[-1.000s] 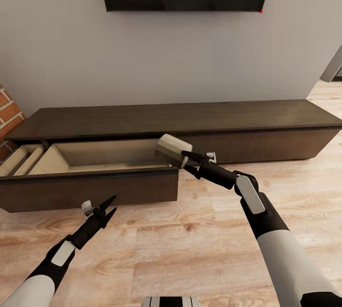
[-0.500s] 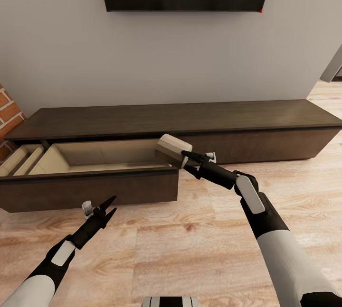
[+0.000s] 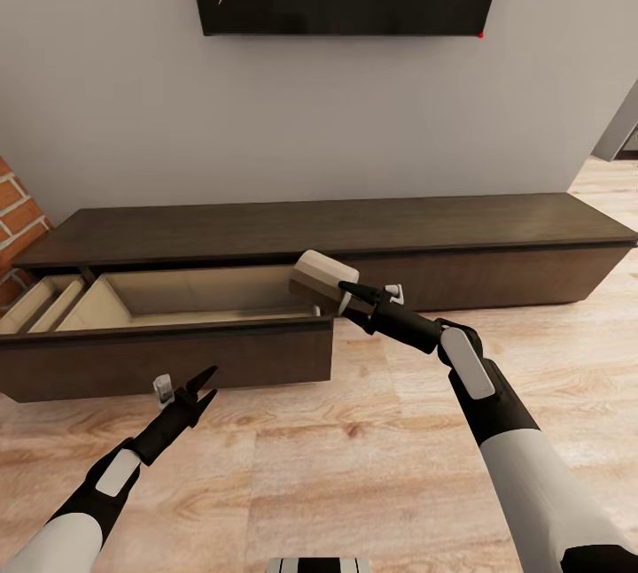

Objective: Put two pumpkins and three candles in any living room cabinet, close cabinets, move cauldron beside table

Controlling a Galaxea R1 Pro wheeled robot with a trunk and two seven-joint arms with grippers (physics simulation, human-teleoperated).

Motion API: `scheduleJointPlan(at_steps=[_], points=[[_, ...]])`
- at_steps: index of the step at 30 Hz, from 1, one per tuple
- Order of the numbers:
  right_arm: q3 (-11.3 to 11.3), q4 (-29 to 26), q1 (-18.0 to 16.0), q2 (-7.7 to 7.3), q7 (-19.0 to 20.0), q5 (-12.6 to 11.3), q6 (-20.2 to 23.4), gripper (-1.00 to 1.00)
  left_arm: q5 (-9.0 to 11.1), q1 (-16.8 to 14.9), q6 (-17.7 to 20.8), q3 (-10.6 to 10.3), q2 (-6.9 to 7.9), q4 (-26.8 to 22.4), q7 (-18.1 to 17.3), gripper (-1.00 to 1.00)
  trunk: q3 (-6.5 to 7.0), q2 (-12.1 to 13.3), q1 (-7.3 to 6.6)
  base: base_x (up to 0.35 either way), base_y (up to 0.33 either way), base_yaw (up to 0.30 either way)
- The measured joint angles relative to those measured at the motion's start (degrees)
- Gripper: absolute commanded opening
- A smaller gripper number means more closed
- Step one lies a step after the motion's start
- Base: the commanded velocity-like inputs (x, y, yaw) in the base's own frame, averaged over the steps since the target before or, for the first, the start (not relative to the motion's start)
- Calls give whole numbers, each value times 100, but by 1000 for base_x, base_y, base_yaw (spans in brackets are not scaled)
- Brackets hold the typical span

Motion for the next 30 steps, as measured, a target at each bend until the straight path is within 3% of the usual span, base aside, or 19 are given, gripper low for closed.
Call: scheduleJointPlan(at_steps=[12,18,30], points=[[0,-5,0,3,7,-16,4,-100,-6,0,3,2,0,-1,9,100,0,0,0,0,0,0],[0,-9,0,6,6,-6,-1,-100,0,0,3,5,0,4,9,100,89,5,-10,-24,0,0],[-8,-8,0,0,-3,15,-23,-100,0,0,-3,3,0,8,13,100,88,6,-7,-277,0,0]])
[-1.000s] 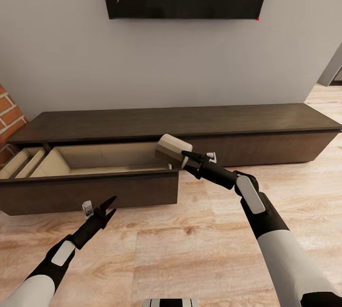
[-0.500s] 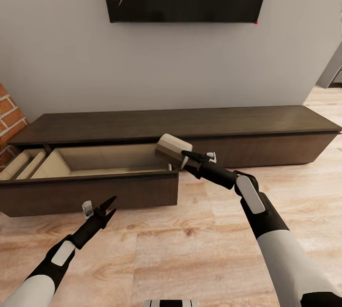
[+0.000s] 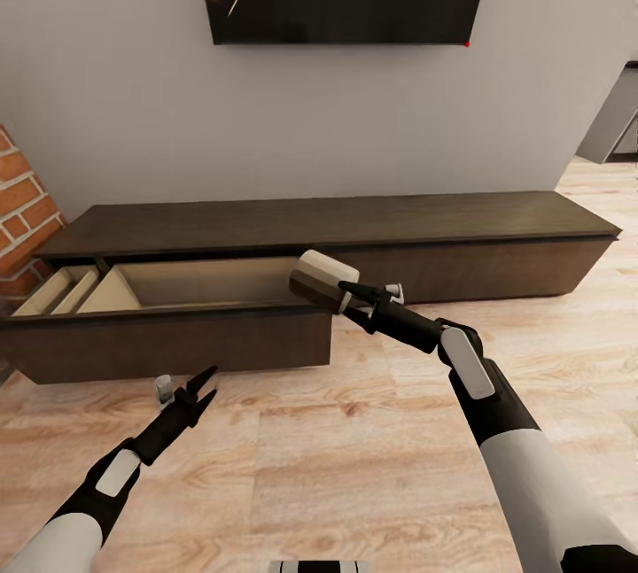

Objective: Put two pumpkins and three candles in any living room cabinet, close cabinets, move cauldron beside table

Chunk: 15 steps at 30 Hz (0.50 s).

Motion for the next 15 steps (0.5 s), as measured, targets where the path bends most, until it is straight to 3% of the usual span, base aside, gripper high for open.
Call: scheduleJointPlan(at_steps=[5,13,14,15], points=[[1,0,0,0,-7,10,-11,-100,0,0,-1,0,0,0,0,100,0,0,0,-261,0,0],[-1,13,7,-10,10,-20,5,-100,0,0,-1,-8,-6,0,19,100,0,0,-3,-50,0,0],[-14,189,228,-31,12,-240,86,-100,-1,0,-1,-9,-7,-3,144,100,1,-1,-4,-4,0,0],[13,341,459,-37,7,283,-62,-100,-1,0,0,-9,-8,-5,205,100,-1,0,-2,-1,0,0]])
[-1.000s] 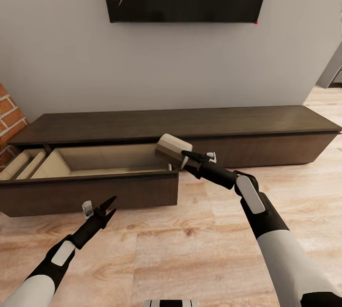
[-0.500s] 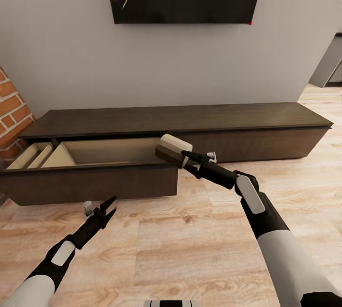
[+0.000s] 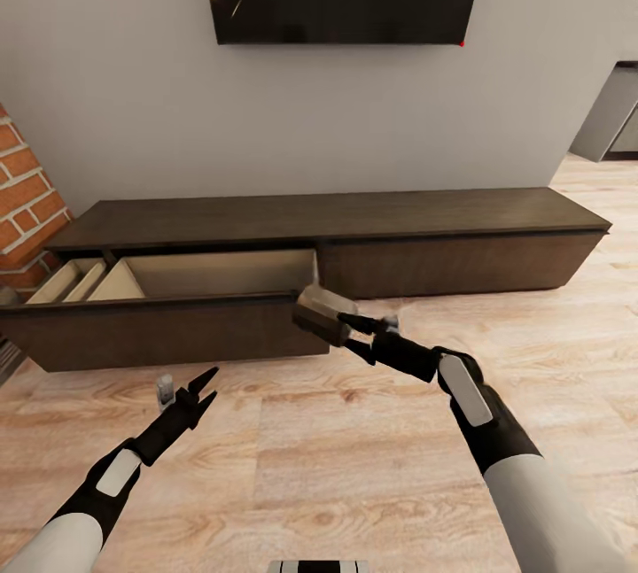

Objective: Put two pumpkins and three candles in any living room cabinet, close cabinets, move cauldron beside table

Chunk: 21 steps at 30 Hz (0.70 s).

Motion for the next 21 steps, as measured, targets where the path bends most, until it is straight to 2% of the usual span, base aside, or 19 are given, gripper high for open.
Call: scheduleJointPlan(at_steps=[1,3,4,14,21], points=[[-3,41,209,-5,9,18,-8,-100,4,0,1,0,0,-2,64,100,0,0,0,-1,0,0],[-16,54,281,-5,13,-241,62,-100,6,0,0,-2,1,-3,88,100,1,-1,-1,0,0,0],[-13,67,311,-6,14,-144,23,-100,7,0,1,-3,1,-3,96,100,1,0,-1,0,0,0],[-16,80,374,-7,68,-178,24,-100,9,0,2,0,5,-3,103,100,1,-1,-1,0,0,0],[-24,21,375,-7,28,-187,42,-100,9,0,3,1,2,-3,110,100,156,8,-19,0,0,0]])
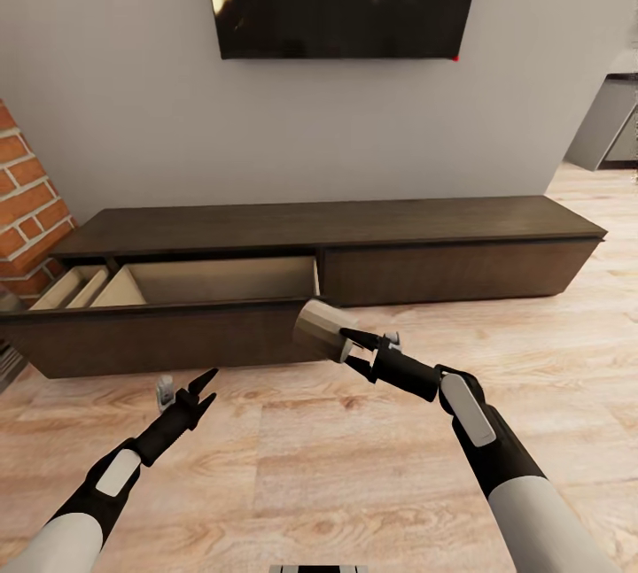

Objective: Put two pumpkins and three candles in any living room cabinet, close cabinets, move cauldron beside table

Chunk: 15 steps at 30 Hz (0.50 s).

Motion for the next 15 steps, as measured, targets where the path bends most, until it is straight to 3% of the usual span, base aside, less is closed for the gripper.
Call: scheduleJointPlan(at_steps=[15], points=[[8,-288,-17,-5,15,20,30,-100,-9,0,7,8,6,9,9,100,333,20,-39,0,0,0]])
